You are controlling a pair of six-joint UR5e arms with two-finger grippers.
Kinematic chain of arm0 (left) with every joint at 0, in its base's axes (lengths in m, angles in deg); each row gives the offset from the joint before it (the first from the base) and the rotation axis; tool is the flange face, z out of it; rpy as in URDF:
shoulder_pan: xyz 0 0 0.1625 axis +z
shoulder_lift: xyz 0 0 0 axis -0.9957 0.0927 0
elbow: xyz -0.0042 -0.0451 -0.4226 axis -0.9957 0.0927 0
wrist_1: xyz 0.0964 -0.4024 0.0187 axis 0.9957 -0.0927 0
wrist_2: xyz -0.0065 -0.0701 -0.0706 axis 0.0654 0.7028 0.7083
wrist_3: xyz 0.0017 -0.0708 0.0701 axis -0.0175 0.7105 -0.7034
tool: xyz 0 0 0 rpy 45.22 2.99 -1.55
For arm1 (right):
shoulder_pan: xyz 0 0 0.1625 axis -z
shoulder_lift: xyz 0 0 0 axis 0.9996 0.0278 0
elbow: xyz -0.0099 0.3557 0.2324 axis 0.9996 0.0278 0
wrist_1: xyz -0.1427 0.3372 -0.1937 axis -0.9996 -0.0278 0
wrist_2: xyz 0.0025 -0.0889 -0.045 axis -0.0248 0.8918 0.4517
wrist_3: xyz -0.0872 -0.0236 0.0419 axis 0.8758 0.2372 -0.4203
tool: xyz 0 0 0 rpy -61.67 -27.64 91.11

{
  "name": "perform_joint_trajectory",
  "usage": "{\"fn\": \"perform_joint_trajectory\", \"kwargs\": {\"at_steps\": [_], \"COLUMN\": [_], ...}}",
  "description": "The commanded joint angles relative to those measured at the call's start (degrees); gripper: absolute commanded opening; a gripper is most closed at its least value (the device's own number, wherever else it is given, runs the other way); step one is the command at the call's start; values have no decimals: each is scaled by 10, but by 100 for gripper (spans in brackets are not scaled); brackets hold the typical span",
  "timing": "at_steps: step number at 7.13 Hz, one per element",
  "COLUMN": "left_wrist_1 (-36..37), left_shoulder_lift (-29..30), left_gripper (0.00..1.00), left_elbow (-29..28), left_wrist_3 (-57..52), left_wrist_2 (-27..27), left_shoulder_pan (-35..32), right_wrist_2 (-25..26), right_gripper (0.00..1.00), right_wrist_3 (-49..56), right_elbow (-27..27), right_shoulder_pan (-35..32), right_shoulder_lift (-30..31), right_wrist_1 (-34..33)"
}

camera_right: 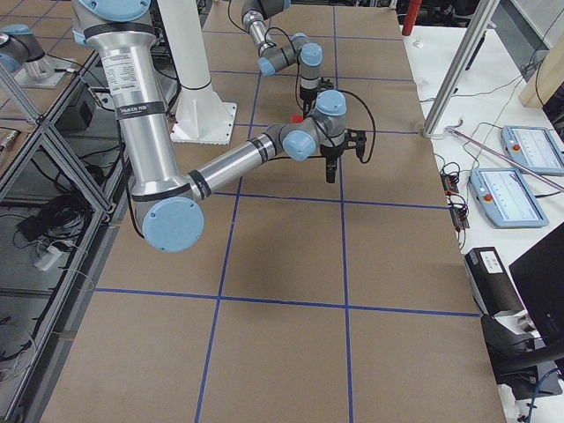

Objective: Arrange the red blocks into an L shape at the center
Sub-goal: 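Lower the red cube with the left gripper beside the center cube, farther from the robot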

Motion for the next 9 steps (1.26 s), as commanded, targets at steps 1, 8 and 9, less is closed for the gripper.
{"fn": "perform_joint_trajectory", "kwargs": {"at_steps": [1,8,9], "left_wrist_1": [6,1,1], "left_shoulder_lift": [2,9,8], "left_gripper": [0,0,0], "left_elbow": [0,-6,-7], "left_wrist_3": [1,36,36], "left_wrist_2": [0,0,0], "left_shoulder_pan": [4,11,11], "right_wrist_2": [0,0,0], "right_gripper": [100,100,100], "right_wrist_3": [0,0,0], "right_elbow": [1,1,1], "right_shoulder_pan": [0,0,0], "right_shoulder_lift": [0,1,1], "right_wrist_1": [0,0,0]}}
